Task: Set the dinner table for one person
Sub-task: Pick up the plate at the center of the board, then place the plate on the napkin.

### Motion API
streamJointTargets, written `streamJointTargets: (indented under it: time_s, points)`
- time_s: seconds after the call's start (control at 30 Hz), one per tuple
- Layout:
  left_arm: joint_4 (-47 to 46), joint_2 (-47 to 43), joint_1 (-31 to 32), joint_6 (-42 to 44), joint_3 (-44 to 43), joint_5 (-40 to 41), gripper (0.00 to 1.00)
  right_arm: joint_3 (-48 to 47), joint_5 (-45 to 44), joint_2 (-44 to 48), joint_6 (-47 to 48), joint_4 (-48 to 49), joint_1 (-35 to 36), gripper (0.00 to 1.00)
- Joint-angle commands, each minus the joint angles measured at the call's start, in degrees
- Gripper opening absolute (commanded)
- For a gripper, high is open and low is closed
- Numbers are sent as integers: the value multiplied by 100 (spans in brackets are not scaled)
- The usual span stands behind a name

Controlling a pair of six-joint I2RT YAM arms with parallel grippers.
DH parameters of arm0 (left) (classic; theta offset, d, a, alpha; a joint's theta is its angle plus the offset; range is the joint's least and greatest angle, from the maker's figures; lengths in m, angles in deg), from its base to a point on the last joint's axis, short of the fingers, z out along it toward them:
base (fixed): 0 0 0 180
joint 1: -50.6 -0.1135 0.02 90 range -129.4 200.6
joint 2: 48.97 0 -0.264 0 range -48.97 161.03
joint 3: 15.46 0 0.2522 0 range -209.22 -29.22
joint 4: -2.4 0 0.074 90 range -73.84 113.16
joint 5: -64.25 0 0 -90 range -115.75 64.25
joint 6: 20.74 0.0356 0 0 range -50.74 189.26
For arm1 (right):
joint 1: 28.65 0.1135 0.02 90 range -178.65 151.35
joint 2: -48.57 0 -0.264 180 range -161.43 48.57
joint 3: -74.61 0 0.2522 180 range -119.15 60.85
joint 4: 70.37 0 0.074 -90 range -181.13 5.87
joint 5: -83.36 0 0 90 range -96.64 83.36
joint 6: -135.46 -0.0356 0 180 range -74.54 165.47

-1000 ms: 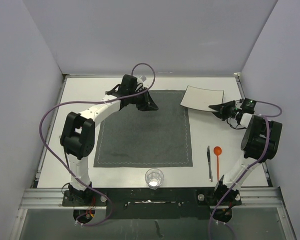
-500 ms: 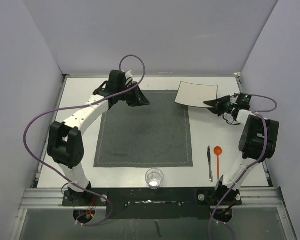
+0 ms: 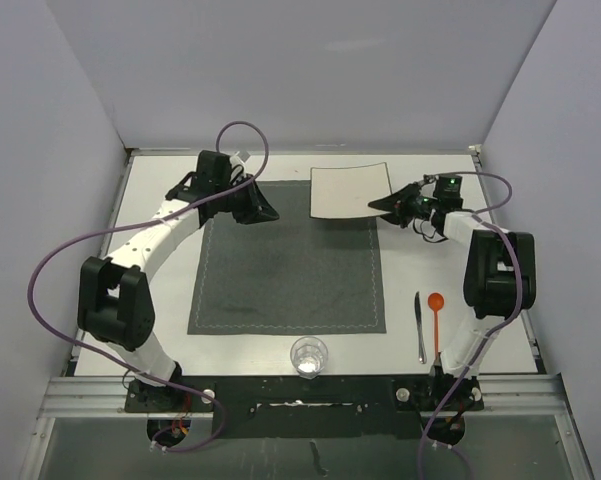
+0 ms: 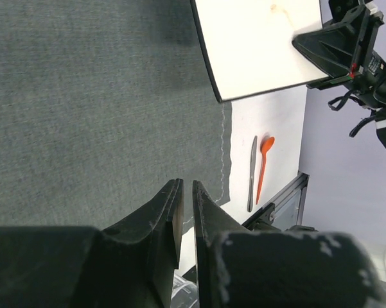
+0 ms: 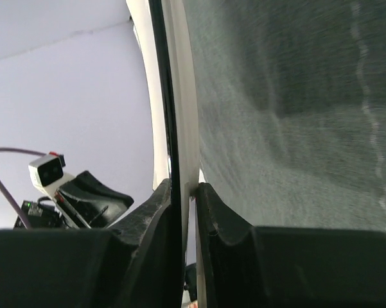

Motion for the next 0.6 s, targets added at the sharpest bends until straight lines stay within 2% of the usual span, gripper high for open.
streamJointTargets:
  time_s: [0.0, 0.2, 0.4, 0.57]
  points:
    - [-67, -576, -170, 168, 89, -103, 10, -326, 810, 247, -211, 1099, 357, 0]
    - [-47, -734, -328, 203, 254, -178, 10, 274, 573, 54, -1003, 2353, 920, 0]
    - [149, -863, -507, 361, 302, -294, 10, 1006, -159, -22, -1594, 3562, 1499, 0]
    - [379, -989, -721, 539, 328, -425, 10, 1150, -600, -134, -1705, 3883, 1896, 0]
